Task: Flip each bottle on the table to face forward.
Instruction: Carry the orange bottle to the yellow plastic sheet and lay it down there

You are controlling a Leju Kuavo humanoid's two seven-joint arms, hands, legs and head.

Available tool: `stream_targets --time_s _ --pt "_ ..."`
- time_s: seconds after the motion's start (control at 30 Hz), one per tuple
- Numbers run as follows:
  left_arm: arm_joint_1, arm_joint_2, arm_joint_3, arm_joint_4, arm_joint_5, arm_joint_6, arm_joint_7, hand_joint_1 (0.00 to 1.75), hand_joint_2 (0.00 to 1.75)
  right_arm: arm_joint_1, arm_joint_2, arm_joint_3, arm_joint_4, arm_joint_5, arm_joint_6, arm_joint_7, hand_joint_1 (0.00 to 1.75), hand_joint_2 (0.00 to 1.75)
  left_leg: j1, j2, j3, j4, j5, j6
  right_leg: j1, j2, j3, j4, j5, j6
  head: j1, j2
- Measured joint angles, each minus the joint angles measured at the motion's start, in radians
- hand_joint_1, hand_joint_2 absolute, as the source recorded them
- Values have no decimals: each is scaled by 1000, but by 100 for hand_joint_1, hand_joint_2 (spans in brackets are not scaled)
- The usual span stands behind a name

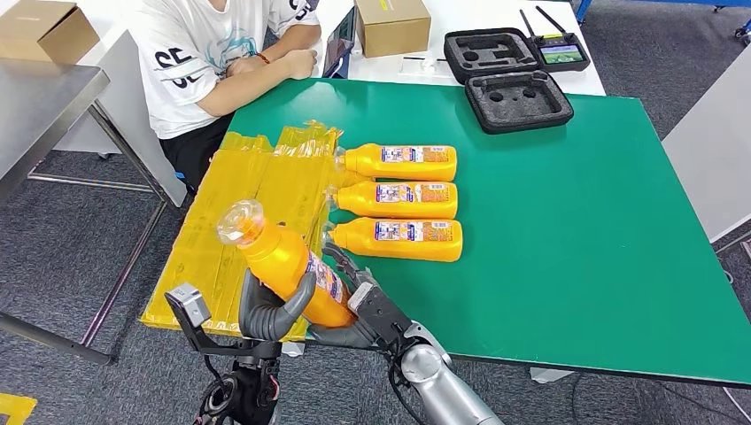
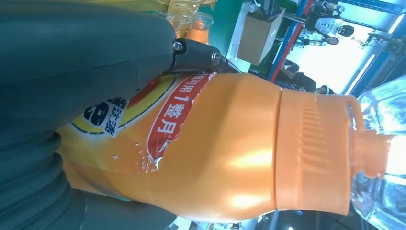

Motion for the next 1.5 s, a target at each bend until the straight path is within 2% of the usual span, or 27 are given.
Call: stream_targets --time_s 0.17,0.3,0.37,0.5,0.57,0.67,0.83,0.9,1.0,1.1,1.2,1.37,1.5 --pt "-28 1 11 16 -10 35 -29 175 175 2 2 -23 -33 -53 -59 -52 0 0 0 0 0 0 0 0 0 0 0 0 0 0 0 0" --pt "-60 3 52 31 -65 121 -66 175 175 9 1 -51 -96 -85 -71 -62 0 0 0 0 0 0 0 0 0 0 0 0 0 0 0 0" --pt "-81 9 83 34 -160 220 -90 175 175 31 -3 -61 -158 -110 -77 -77 0 0 0 0 0 0 0 0 0 0 0 0 0 0 0 0" --pt "-170 70 167 67 -495 577 -70 175 175 126 -19 -62 -416 -230 -161 -113 0 0 1 0 0 0 1 0 1 0 -1 0 0 0 0 0" --pt "-233 109 217 112 -569 626 -50 175 175 156 -27 -57 -537 -278 -214 -103 0 0 2 0 0 0 1 -1 2 0 -1 1 0 0 0 0" --pt "-293 139 277 171 -592 624 -55 175 175 169 -38 -46 -638 -315 -241 -95 0 0 2 1 0 0 1 -1 2 1 -1 1 0 -1 0 0" --pt "-308 157 317 214 -645 645 -47 175 175 167 -44 -38 -680 -337 -242 -101 0 0 1 1 0 0 1 -1 0 1 0 1 0 0 0 0" --pt "-313 168 325 230 -713 645 -3 175 175 166 -44 -38 -688 -345 -243 -101 0 0 0 1 0 0 1 -1 0 0 0 1 0 0 0 0" --pt "-330 192 325 272 -889 633 105 175 175 166 -44 -39 -698 -362 -243 -96 0 0 1 1 0 0 1 -1 0 1 -1 0 0 0 0 0" --pt "-349 217 305 320 -1067 588 191 175 175 172 -44 -42 -702 -373 -229 -94 0 0 1 1 0 0 1 -1 1 1 -1 0 0 0 0 0" --pt "-367 237 262 374 -1162 512 240 175 175 181 -45 -49 -702 -369 -208 -97 0 0 1 1 0 0 1 -1 1 1 -1 1 0 0 0 0" --pt "-400 246 208 442 -1189 460 259 175 175 183 -45 -57 -702 -364 -197 -98 0 0 1 1 0 0 1 -1 0 1 -1 1 0 0 0 0" --pt "-418 258 166 476 -1190 345 258 175 175 184 -45 -60 -692 -364 -183 -97 0 0 1 1 0 0 1 -1 0 1 -1 1 0 0 0 0"
